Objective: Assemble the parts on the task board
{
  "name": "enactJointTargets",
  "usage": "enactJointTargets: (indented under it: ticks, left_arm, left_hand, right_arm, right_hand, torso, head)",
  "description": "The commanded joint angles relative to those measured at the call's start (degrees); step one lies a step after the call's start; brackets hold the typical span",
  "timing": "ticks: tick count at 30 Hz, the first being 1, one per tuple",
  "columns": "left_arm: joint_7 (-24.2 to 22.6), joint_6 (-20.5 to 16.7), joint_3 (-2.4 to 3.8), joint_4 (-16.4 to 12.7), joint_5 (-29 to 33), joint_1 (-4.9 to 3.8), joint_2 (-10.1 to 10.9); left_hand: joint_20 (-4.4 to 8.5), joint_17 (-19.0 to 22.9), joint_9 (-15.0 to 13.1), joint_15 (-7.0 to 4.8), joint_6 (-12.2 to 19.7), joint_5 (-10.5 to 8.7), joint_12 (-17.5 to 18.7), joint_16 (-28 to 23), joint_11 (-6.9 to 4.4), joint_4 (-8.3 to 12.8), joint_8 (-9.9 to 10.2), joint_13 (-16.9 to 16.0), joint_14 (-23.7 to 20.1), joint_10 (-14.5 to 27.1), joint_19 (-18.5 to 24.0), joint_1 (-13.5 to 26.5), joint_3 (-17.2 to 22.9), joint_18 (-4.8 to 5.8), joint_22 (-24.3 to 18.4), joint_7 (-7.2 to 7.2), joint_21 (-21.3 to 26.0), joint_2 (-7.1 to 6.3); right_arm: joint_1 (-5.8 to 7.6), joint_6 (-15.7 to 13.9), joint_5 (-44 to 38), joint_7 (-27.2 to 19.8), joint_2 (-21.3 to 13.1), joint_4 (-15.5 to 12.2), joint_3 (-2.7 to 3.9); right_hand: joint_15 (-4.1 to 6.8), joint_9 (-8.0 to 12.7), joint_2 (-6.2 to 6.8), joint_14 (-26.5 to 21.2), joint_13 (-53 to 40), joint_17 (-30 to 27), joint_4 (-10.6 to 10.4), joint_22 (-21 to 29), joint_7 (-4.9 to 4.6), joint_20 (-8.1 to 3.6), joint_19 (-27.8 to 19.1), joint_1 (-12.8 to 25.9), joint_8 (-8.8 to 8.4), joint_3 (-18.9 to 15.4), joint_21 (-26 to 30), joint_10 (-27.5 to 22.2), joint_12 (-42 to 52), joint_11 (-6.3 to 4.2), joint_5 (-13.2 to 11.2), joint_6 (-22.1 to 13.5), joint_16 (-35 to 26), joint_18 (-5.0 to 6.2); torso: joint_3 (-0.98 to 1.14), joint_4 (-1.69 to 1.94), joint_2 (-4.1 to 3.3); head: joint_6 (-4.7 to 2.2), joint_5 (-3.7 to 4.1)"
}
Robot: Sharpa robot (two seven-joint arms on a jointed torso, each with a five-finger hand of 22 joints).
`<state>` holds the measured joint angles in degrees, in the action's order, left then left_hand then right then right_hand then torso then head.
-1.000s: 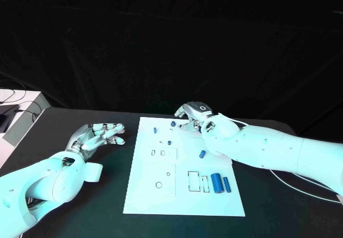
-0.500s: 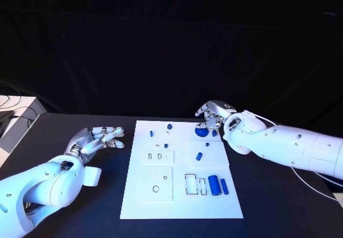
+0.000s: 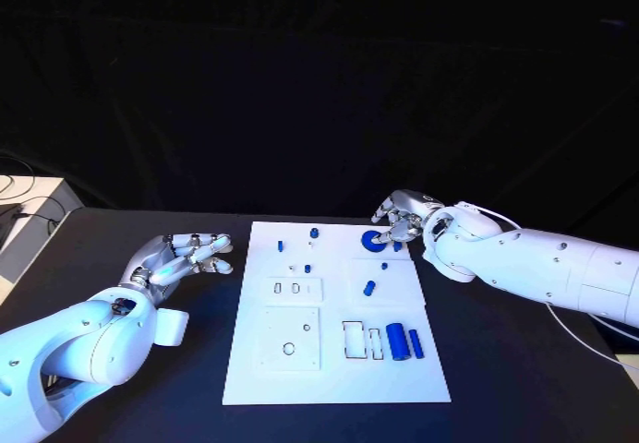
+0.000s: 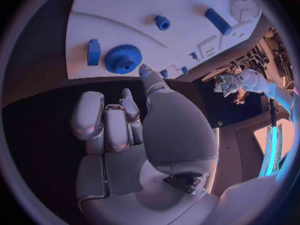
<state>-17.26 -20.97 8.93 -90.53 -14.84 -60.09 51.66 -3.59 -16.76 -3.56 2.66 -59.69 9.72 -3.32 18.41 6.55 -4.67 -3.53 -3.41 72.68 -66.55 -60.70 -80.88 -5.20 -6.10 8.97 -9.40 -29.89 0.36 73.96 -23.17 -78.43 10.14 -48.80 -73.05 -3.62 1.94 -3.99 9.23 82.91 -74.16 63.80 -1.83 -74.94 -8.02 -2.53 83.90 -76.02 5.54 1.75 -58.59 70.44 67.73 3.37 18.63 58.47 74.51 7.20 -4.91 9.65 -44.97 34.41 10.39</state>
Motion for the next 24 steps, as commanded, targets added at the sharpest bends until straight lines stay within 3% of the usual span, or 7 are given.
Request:
enactJointTargets:
  ticks: [1,12,17,24]
  left_arm:
    - [-0.99,1.23,0.05,-0.26,-0.42,0.01,-0.06]
    - [-0.88,1.13,0.05,-0.25,-0.47,0.01,0.04]
    - [-0.84,1.08,0.05,-0.20,-0.47,0.01,0.05]
    - [-0.70,0.96,0.05,-0.08,-0.47,0.01,0.05]
  left_hand:
    - [0.15,0.07,-0.06,0.14,0.30,-0.34,-0.08,-0.15,0.01,0.28,-0.05,-0.03,0.07,0.50,-0.11,-0.16,0.04,-0.08,-0.05,-0.06,-0.34,0.31]
    - [0.15,0.07,-0.06,0.14,0.30,-0.34,-0.08,-0.15,0.01,0.28,-0.05,-0.03,0.07,0.50,-0.11,-0.16,0.04,-0.08,-0.05,-0.06,-0.34,0.31]
    - [0.15,0.07,-0.06,0.14,0.30,-0.34,-0.08,-0.15,0.01,0.28,-0.05,-0.03,0.07,0.50,-0.11,-0.16,0.04,-0.08,-0.05,-0.06,-0.34,0.31]
    - [0.14,0.03,-0.06,0.14,0.29,-0.35,-0.08,-0.04,0.03,0.32,-0.06,-0.03,0.03,0.51,-0.01,-0.04,0.12,-0.08,-0.13,-0.11,-0.54,0.34]
  right_arm:
    - [-0.15,3.25,1.33,0.73,0.40,0.77,0.01]
    - [-0.38,4.17,1.69,1.23,1.31,2.64,-0.01]
    - [-0.90,5.04,2.03,1.27,1.95,2.86,-0.05]
    - [-1.26,5.99,2.81,1.26,2.47,3.58,-0.07]
  right_hand:
    - [-0.37,-0.03,0.34,0.22,-0.06,0.07,-0.33,-5.09,-0.53,0.22,3.98,0.03,0.16,-0.13,-0.37,1.24,0.04,-0.73,0.33,-0.88,0.26,0.79]
    - [-0.38,-0.05,0.08,0.26,-0.05,0.26,-0.23,-5.29,-0.53,0.24,4.00,0.00,0.18,-0.02,-0.36,1.18,-0.16,-0.73,0.69,-0.83,0.26,0.77]
    - [-0.39,-0.04,0.18,0.25,-0.05,0.31,-0.48,-5.37,-0.52,0.25,3.98,0.53,0.17,-0.22,-0.21,1.07,-0.29,-0.72,0.87,-0.83,0.21,0.78]
    - [-0.36,-0.05,0.15,0.28,-0.14,0.50,-0.94,-5.53,-0.45,0.24,4.00,1.36,0.24,-0.27,-0.20,1.06,-0.26,-0.77,2.93,-0.75,0.22,0.74]
  torso:
    - [-0.08,-0.03,0.04]
    - [-0.12,0.10,0.10]
    - [-0.02,0.05,0.06]
    - [-0.07,0.07,0.10]
  head:
    - [0.13,0.09]
    - [0.33,0.29]
    - [0.35,0.11]
    - [0.48,0.13]
